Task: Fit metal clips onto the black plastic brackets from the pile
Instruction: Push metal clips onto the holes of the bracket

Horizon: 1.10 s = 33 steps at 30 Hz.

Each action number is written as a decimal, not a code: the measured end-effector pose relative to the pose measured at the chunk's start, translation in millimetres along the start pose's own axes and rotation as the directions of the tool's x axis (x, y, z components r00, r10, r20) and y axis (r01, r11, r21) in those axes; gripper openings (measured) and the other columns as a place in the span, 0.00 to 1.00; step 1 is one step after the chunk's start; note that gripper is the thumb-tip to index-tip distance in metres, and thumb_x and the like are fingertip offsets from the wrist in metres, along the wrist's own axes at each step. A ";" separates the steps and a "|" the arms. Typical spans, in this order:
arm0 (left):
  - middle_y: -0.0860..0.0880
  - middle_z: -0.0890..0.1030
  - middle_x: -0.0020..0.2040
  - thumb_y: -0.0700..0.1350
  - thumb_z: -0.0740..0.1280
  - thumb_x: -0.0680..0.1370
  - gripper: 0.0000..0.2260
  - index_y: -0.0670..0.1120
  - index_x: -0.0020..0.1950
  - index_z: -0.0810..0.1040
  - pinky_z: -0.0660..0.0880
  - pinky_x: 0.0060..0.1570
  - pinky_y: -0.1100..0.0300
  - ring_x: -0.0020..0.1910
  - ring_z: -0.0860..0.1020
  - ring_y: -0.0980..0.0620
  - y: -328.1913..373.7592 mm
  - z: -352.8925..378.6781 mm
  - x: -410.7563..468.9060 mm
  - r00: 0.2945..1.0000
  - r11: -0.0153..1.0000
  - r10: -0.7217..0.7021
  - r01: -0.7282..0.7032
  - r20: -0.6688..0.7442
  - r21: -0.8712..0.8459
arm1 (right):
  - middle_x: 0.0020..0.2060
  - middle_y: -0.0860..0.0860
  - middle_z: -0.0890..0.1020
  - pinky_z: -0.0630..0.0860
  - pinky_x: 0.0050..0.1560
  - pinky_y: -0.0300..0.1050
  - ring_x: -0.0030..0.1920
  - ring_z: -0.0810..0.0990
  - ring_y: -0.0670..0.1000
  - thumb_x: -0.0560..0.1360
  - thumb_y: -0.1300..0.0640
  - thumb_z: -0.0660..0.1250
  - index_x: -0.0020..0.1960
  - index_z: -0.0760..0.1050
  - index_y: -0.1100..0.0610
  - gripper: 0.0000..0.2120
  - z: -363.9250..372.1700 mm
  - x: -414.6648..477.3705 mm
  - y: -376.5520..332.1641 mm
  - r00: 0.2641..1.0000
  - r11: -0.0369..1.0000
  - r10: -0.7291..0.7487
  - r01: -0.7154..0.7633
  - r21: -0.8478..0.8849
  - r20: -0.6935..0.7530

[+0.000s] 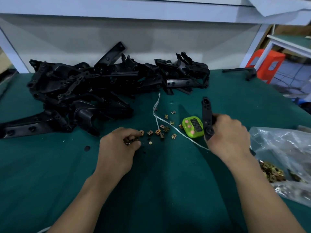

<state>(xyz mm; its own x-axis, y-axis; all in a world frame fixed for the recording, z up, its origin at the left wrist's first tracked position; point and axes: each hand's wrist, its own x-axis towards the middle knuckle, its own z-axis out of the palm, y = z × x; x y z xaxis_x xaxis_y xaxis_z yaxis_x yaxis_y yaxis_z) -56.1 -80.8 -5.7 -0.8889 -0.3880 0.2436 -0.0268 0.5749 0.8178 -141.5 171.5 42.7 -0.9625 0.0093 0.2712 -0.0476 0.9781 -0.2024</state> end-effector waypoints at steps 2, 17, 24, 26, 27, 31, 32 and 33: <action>0.63 0.81 0.44 0.35 0.78 0.71 0.13 0.54 0.46 0.88 0.66 0.47 0.81 0.47 0.76 0.73 1.8 4.8 -2.2 0.999 1.000 0.011 -0.011 0.048 0.000 | 0.30 0.51 0.67 0.67 0.39 0.50 0.38 0.73 0.64 0.70 0.56 0.67 0.46 0.78 0.53 0.05 -1.5 2.7 15.1 0.996 0.997 0.076 -0.075 -0.030 0.044; 0.57 0.84 0.56 0.46 0.76 0.74 0.11 0.55 0.56 0.87 0.65 0.54 0.75 0.49 0.74 0.67 4.3 13.4 -11.7 0.992 0.985 0.080 -0.094 0.096 0.144 | 0.50 0.57 0.79 0.69 0.40 0.44 0.42 0.73 0.57 0.77 0.58 0.64 0.52 0.73 0.57 0.05 9.2 0.8 18.7 0.935 0.997 0.074 -0.063 -0.043 0.346; 0.69 0.76 0.49 0.49 0.78 0.71 0.15 0.56 0.57 0.86 0.71 0.59 0.61 0.56 0.76 0.60 9.3 12.1 -12.4 0.981 0.965 0.132 -0.160 0.145 0.206 | 0.42 0.50 0.73 0.73 0.37 0.44 0.39 0.75 0.52 0.76 0.59 0.65 0.50 0.77 0.55 0.05 -11.5 -9.3 2.8 0.942 0.995 -0.017 -0.016 0.095 0.335; 0.66 0.79 0.52 0.50 0.79 0.70 0.17 0.58 0.58 0.85 0.69 0.61 0.65 0.58 0.75 0.63 10.7 11.3 -13.0 0.978 0.971 0.151 -0.174 0.146 0.165 | 0.41 0.50 0.74 0.74 0.41 0.45 0.42 0.75 0.56 0.78 0.55 0.66 0.51 0.79 0.55 0.05 -18.1 -12.4 -8.5 0.975 0.982 -0.060 0.020 0.187 0.214; 0.66 0.80 0.52 0.50 0.79 0.70 0.17 0.59 0.58 0.84 0.68 0.61 0.70 0.57 0.75 0.65 12.3 10.9 -13.6 0.977 0.977 0.163 -0.180 0.139 0.118 | 0.39 0.51 0.78 0.76 0.40 0.46 0.41 0.78 0.57 0.78 0.54 0.67 0.49 0.80 0.55 0.06 -20.8 -13.8 -16.0 0.979 0.942 -0.073 0.005 0.337 0.188; 0.66 0.83 0.48 0.48 0.78 0.71 0.17 0.65 0.56 0.84 0.68 0.49 0.78 0.53 0.80 0.65 23.8 6.2 -16.0 0.983 0.986 0.150 -0.141 0.103 -0.083 | 0.33 0.50 0.83 0.77 0.32 0.43 0.32 0.82 0.53 0.74 0.72 0.66 0.46 0.79 0.60 0.09 -16.9 -21.5 -50.6 0.910 0.396 -0.245 -0.221 0.891 0.335; 0.66 0.84 0.48 0.47 0.78 0.71 0.18 0.66 0.55 0.84 0.69 0.48 0.78 0.51 0.81 0.64 25.9 4.8 -16.2 0.984 0.982 0.146 -0.133 0.100 -0.132 | 0.34 0.52 0.83 0.76 0.31 0.42 0.31 0.81 0.53 0.74 0.74 0.65 0.46 0.78 0.62 0.09 -11.6 -23.9 -57.0 0.895 0.322 -0.280 -0.253 0.912 0.347; 0.66 0.84 0.48 0.45 0.79 0.71 0.19 0.66 0.55 0.83 0.70 0.47 0.78 0.50 0.82 0.64 27.7 2.9 -16.4 0.984 0.976 0.148 -0.128 0.102 -0.178 | 0.34 0.55 0.82 0.75 0.30 0.41 0.31 0.81 0.53 0.74 0.76 0.66 0.46 0.77 0.64 0.09 -5.7 -26.7 -62.9 0.886 0.274 -0.301 -0.274 0.922 0.352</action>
<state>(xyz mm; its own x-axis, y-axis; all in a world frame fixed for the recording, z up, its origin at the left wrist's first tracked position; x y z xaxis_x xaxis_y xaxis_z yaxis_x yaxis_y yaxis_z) -43.6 -56.4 11.5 -0.9250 -0.2230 0.3076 0.1695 0.4822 0.8595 -111.3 111.0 53.6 -0.9328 -0.3592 -0.0303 0.0040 0.0737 -0.9973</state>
